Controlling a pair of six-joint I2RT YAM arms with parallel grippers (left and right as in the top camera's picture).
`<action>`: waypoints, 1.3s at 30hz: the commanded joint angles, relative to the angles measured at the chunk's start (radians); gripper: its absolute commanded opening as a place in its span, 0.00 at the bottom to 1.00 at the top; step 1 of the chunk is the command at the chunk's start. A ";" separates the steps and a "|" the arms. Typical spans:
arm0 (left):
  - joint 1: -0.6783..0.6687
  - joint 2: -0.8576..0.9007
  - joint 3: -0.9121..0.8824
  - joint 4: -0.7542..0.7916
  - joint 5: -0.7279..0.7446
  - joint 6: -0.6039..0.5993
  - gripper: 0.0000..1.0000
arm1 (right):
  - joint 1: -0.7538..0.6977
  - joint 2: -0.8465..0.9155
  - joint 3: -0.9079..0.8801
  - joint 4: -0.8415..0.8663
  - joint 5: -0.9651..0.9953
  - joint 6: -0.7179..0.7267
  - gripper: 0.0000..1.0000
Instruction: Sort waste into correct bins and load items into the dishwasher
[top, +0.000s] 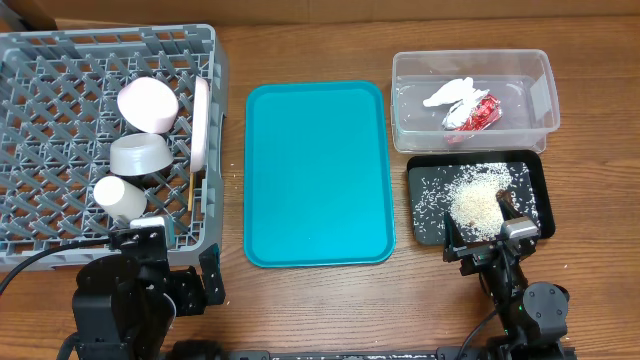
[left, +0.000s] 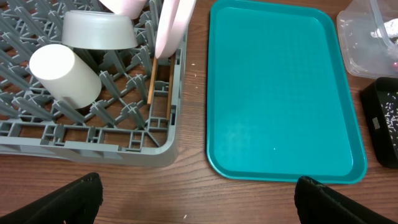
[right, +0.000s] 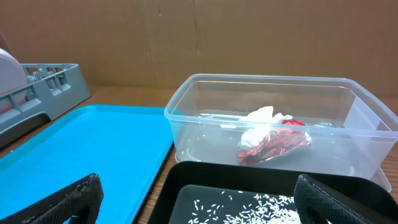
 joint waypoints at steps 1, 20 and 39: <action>-0.002 -0.007 -0.003 0.000 0.008 -0.010 1.00 | 0.006 -0.009 0.002 0.007 -0.001 -0.005 1.00; -0.002 -0.007 -0.003 0.000 0.008 -0.010 1.00 | 0.006 -0.009 0.002 0.007 -0.001 -0.004 1.00; 0.000 -0.351 -0.536 0.514 0.040 -0.011 1.00 | 0.006 -0.009 0.002 0.007 -0.001 -0.004 1.00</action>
